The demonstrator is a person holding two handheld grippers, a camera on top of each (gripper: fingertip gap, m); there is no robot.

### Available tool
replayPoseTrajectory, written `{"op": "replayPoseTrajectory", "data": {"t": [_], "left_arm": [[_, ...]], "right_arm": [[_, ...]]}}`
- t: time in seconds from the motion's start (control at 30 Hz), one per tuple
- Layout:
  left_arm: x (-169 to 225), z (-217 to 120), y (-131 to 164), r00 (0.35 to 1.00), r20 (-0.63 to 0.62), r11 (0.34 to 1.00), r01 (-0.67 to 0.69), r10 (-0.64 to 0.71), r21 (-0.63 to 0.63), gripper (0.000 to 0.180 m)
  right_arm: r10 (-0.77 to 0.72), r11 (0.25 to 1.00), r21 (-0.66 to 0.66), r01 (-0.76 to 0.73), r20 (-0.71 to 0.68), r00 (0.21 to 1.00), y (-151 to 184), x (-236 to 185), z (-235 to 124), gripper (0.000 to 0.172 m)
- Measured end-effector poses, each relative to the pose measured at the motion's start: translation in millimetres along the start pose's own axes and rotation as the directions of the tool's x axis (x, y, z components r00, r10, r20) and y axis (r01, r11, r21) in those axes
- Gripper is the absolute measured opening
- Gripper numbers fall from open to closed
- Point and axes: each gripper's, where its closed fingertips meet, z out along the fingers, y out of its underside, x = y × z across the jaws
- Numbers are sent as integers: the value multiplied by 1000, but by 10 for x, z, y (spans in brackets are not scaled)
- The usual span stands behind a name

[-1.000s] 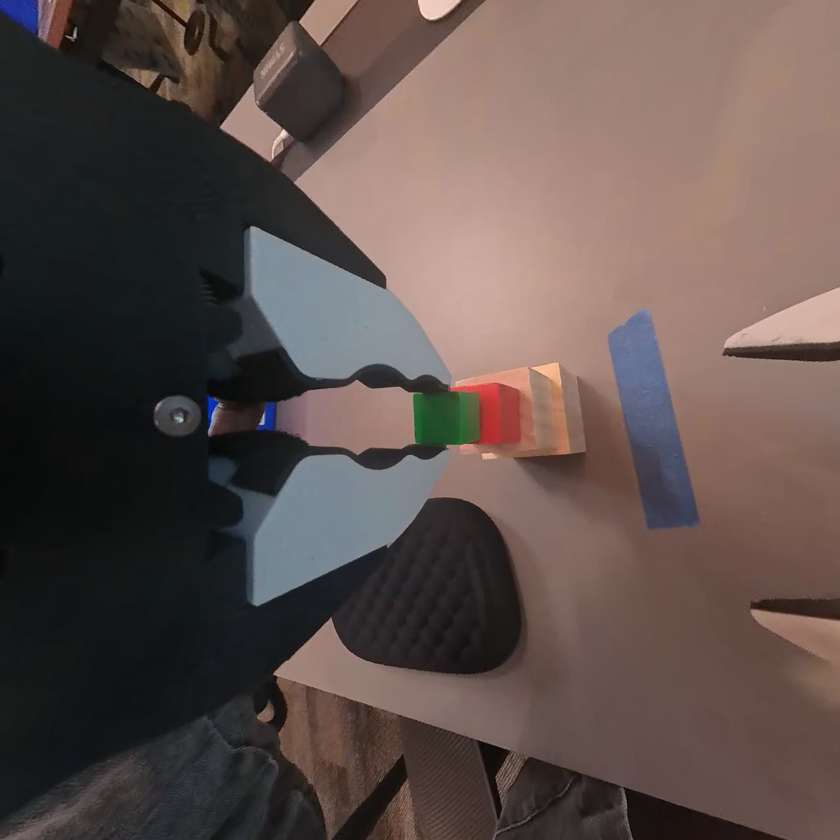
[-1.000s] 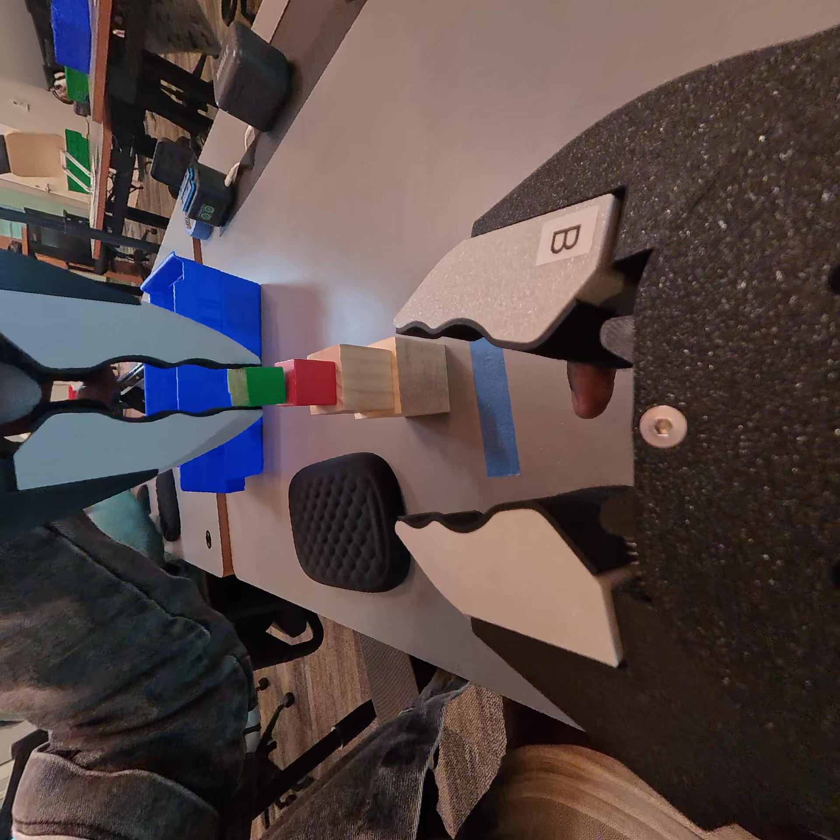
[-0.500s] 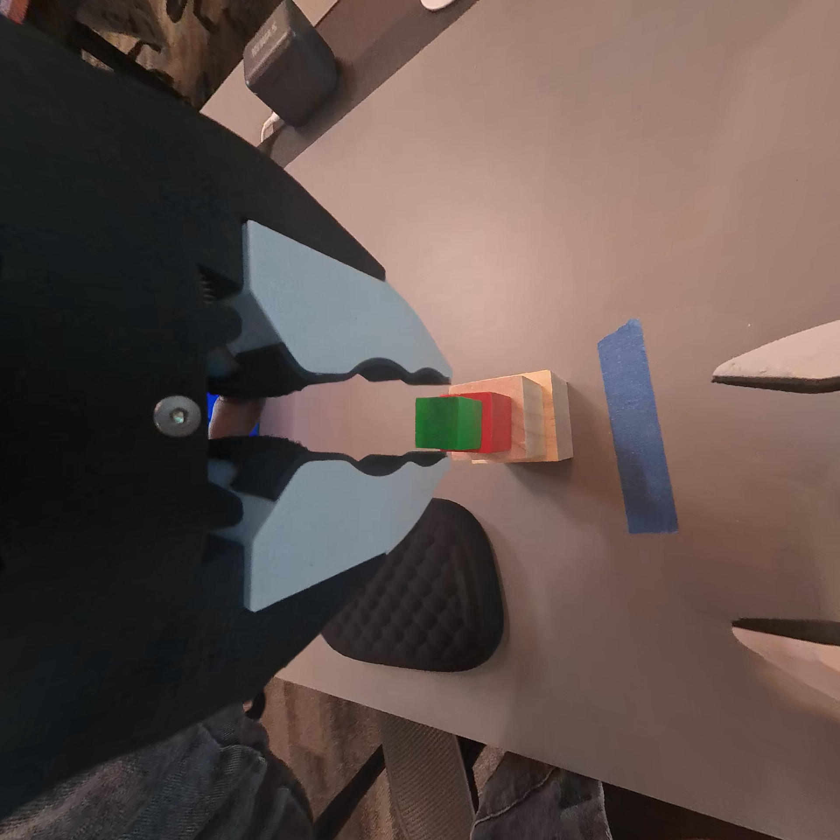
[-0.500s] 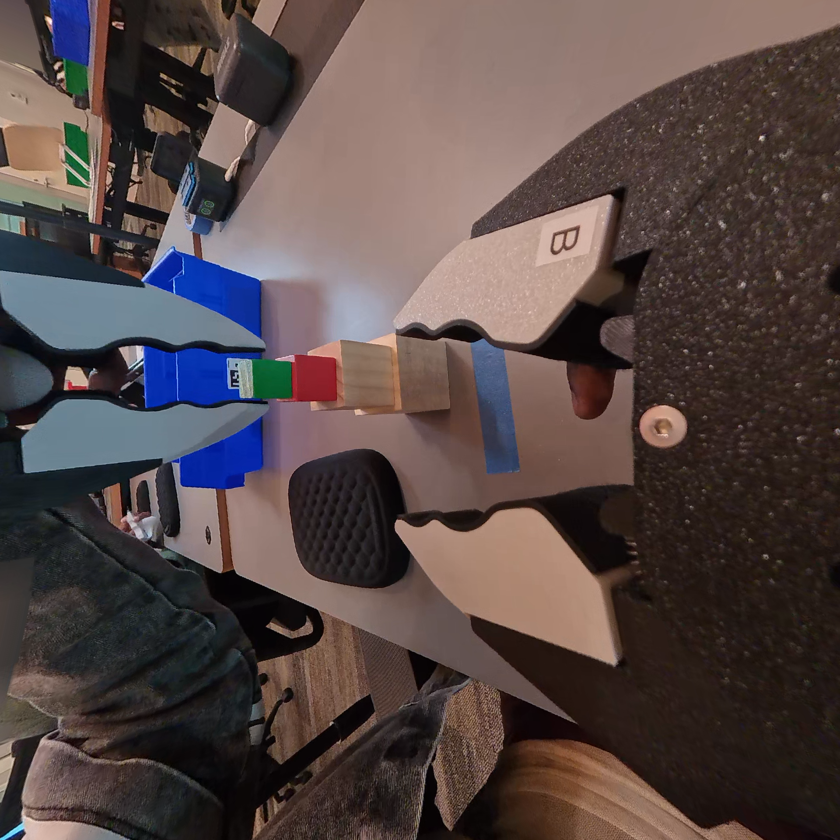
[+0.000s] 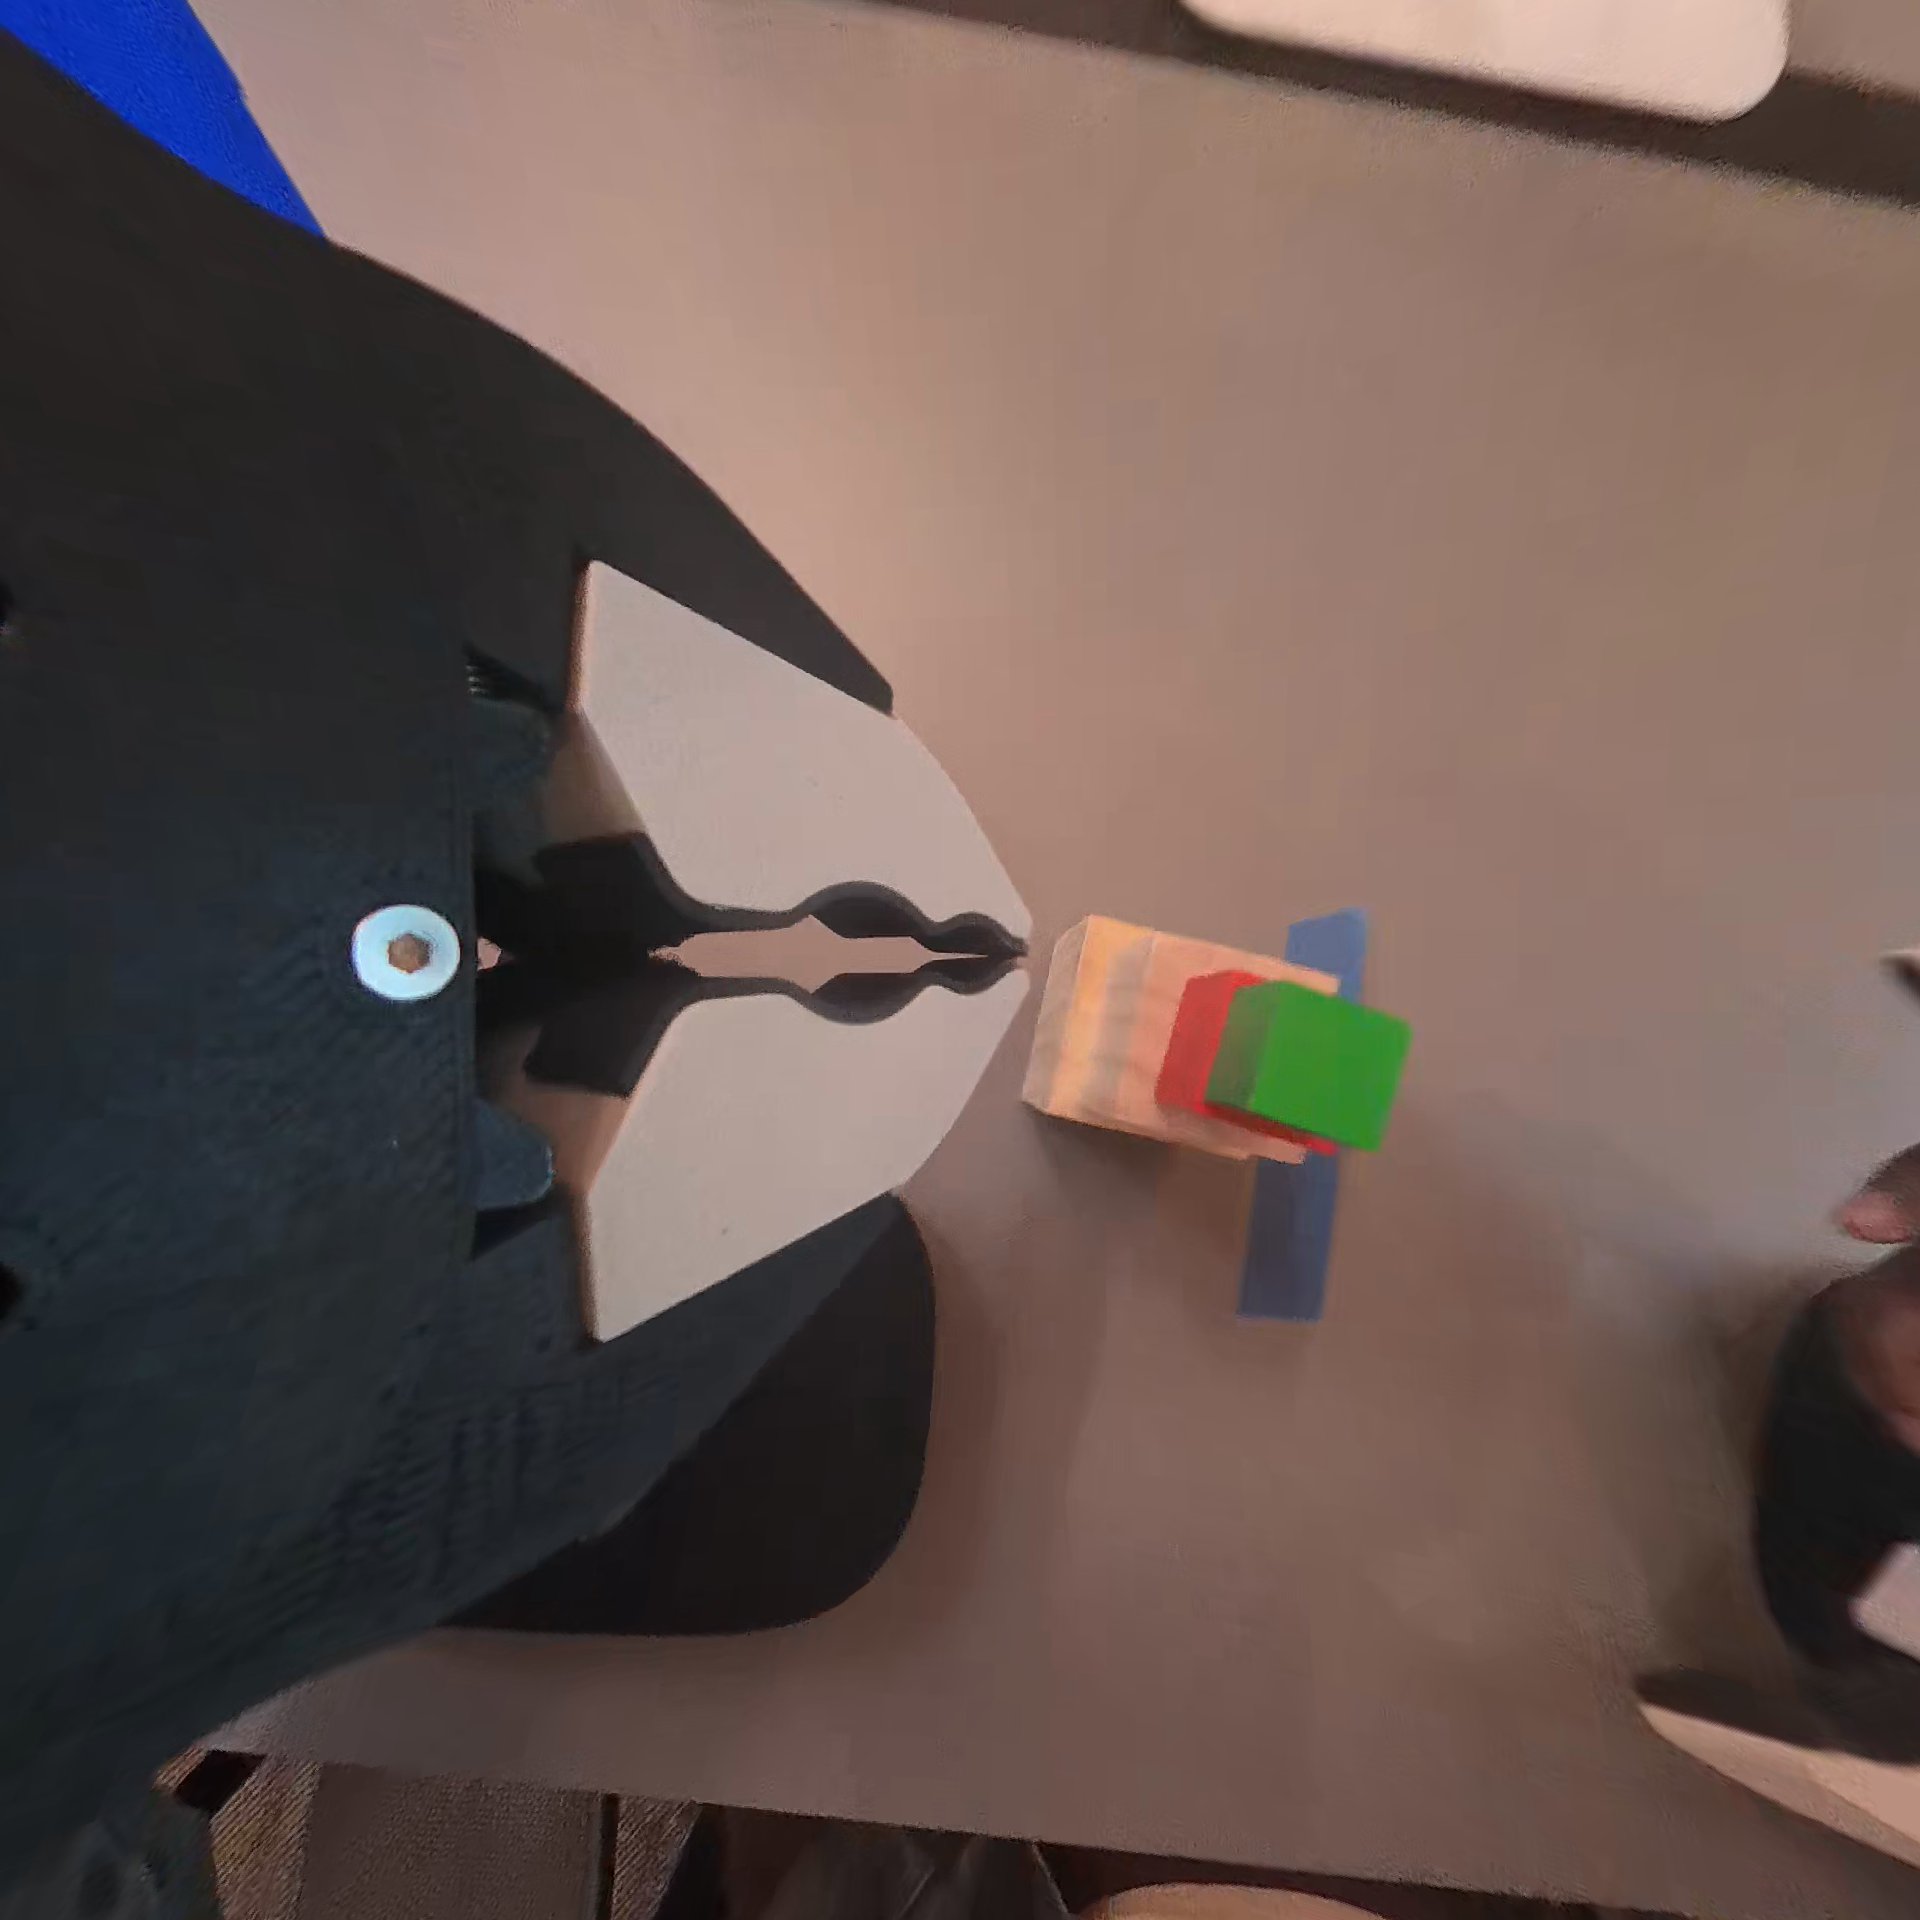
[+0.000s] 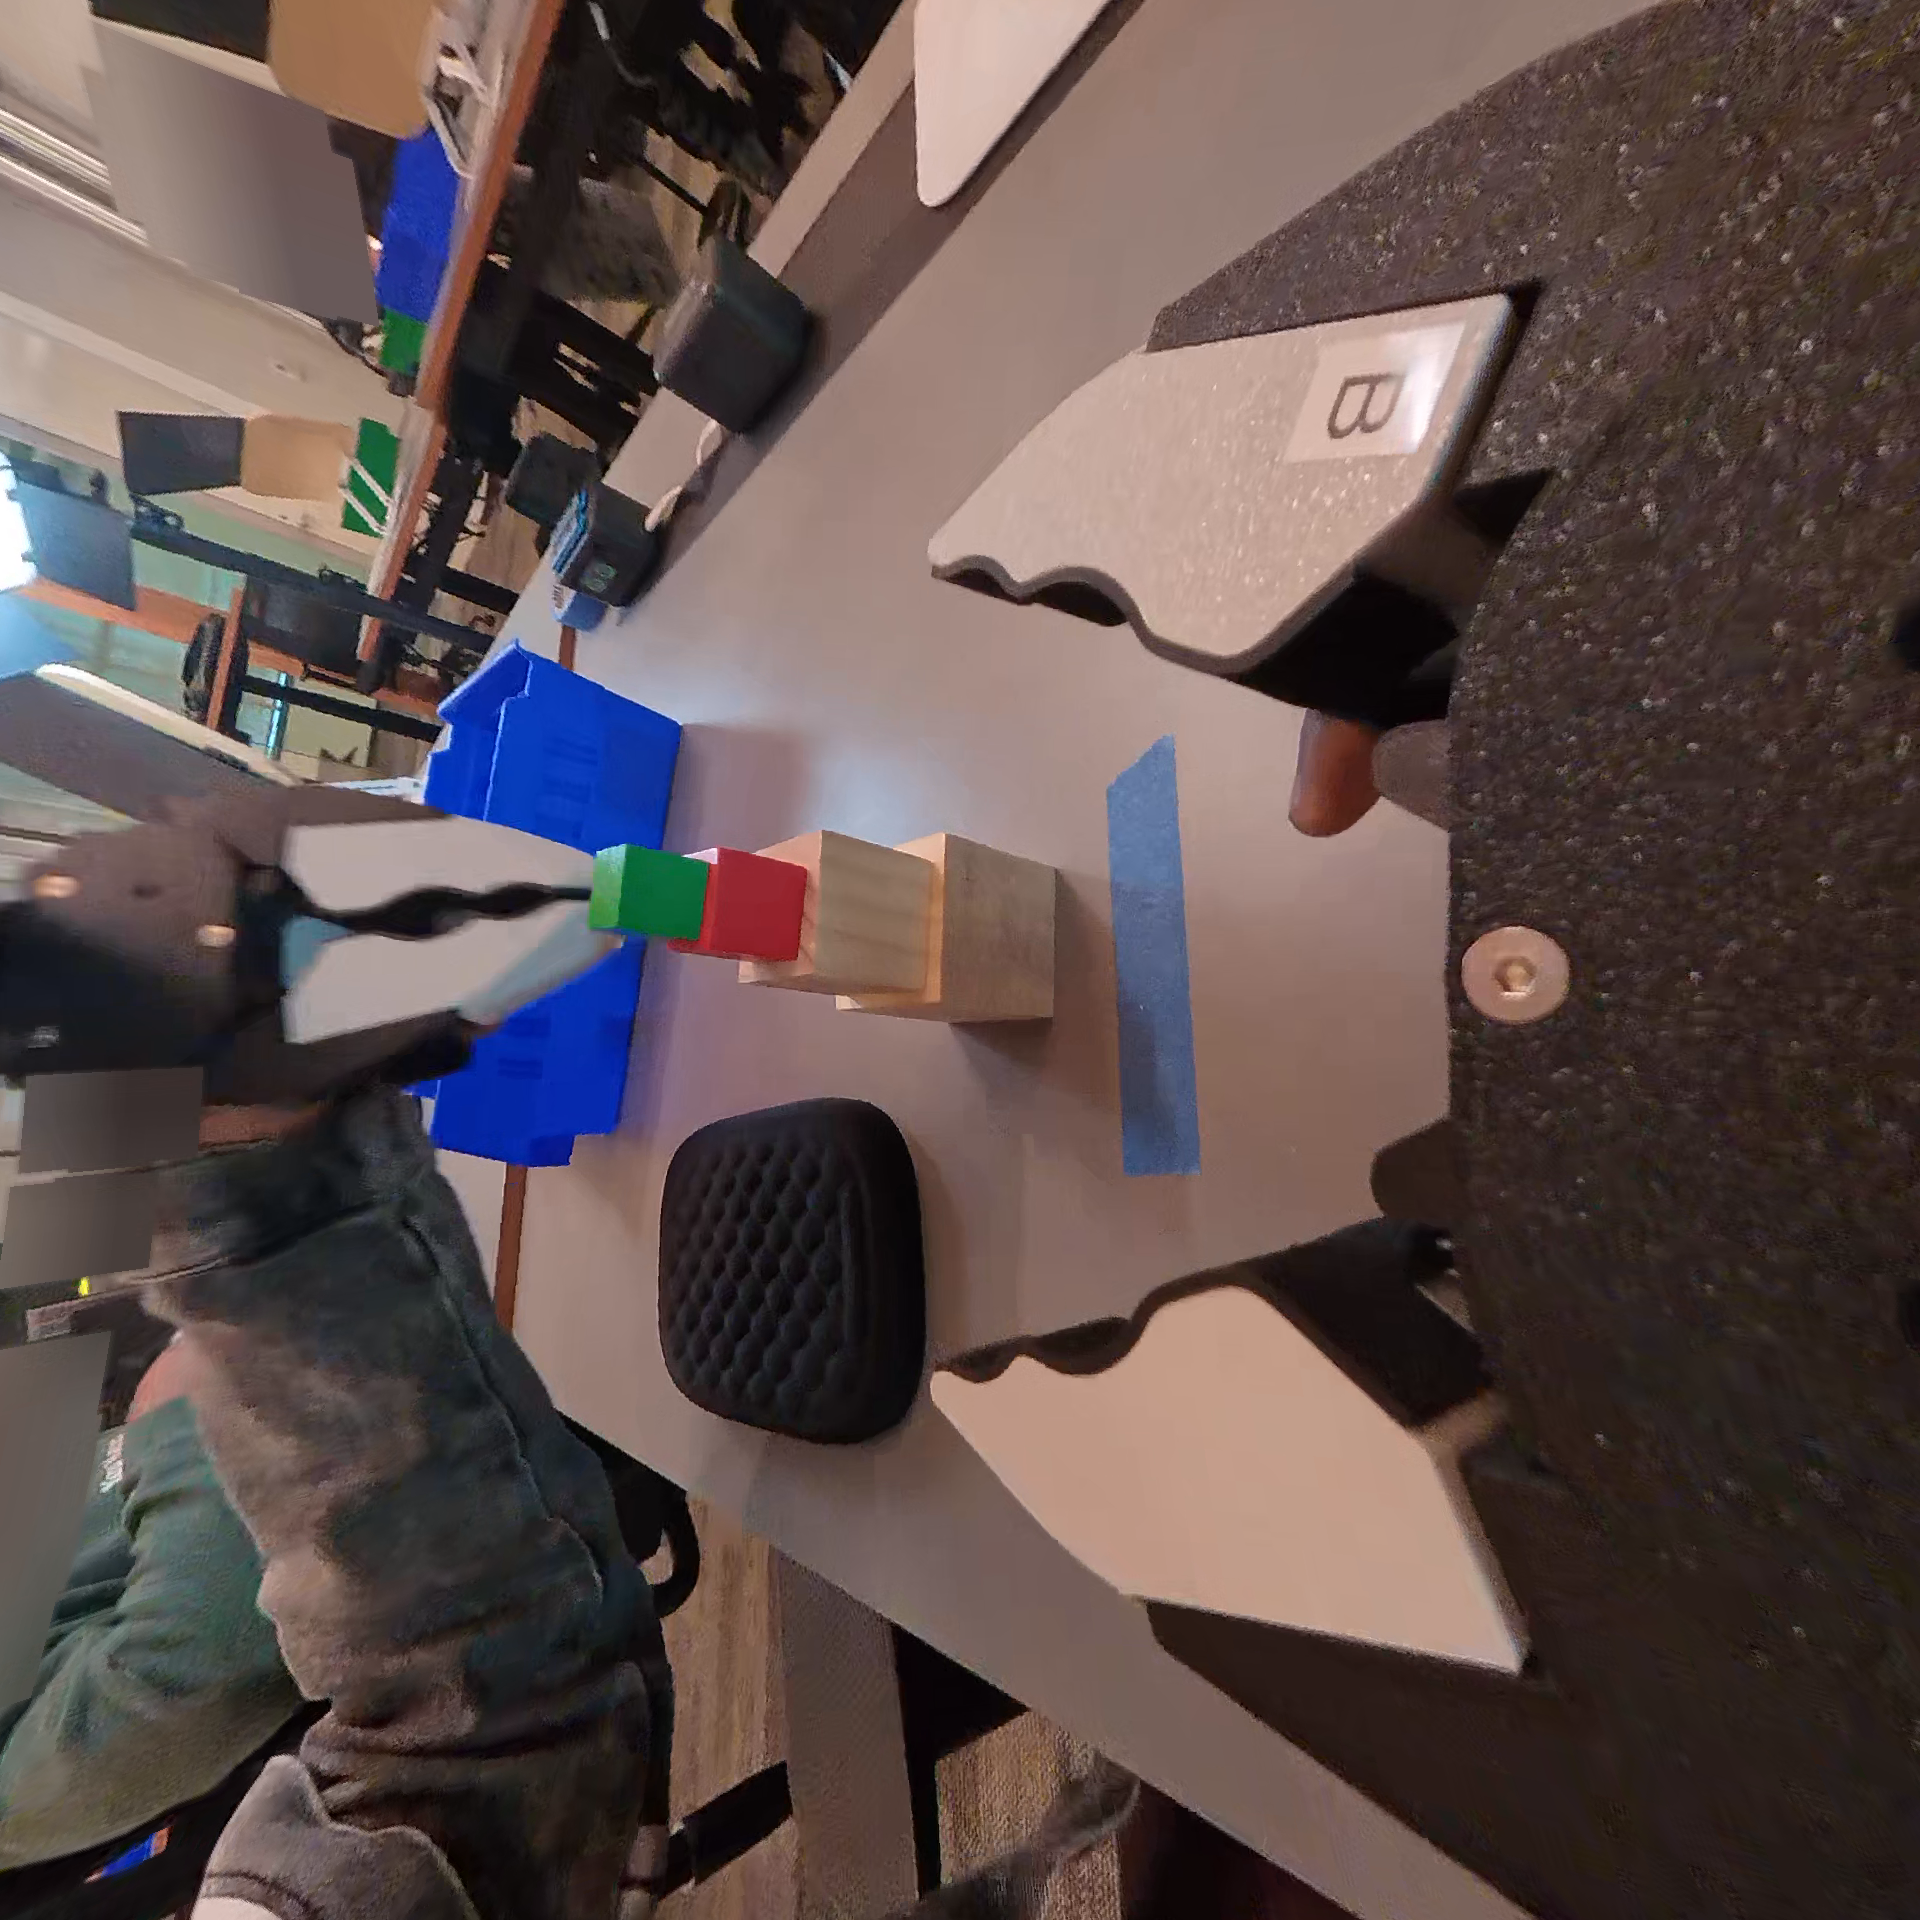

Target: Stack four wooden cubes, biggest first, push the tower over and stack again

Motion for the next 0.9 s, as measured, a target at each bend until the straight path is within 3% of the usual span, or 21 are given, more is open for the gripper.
{"op": "replayPoseTrajectory", "data": {"t": [0.17,0.47,0.77,0.9], "left_arm": [[99,276,58,999,-45,1000,2,-1,9,1],[161,378,-55,994,-104,1000,-18,19,11,1],[174,491,-588,988,-131,989,-68,85,134,1],[126,449,-653,989,-100,988,-92,105,125,1]], "right_arm": [[34,999,11,-34,-6,999,1,40,-17,134],[31,999,7,-31,-18,999,7,69,-30,137],[37,998,50,-35,-49,998,-90,148,-118,135],[38,996,81,-31,-80,996,-155,216,-190,131]]}}
